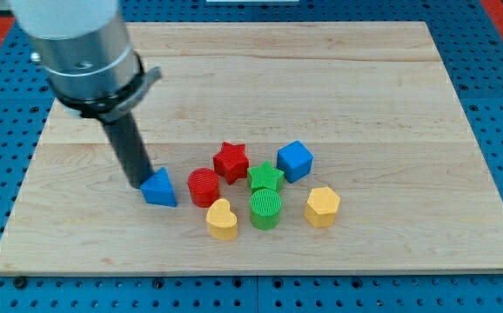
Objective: Place the yellow hexagon vertically below the blue cube
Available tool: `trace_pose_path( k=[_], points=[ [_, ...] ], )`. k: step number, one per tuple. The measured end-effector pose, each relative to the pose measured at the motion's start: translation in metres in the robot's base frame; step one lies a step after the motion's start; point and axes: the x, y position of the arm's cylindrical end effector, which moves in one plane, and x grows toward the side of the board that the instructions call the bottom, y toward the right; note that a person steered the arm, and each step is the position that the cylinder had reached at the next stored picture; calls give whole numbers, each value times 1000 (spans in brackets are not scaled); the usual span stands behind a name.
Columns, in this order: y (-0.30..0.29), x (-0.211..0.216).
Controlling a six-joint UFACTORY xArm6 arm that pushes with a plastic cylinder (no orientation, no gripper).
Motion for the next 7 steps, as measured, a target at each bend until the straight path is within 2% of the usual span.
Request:
trace_pose_path(
  k=[1,2,3,4,5,7],
  points=[
    [30,1],
    [31,5],
    [-11,10],
    [-49,-46],
    [-4,-133],
    [182,-166]
  ],
)
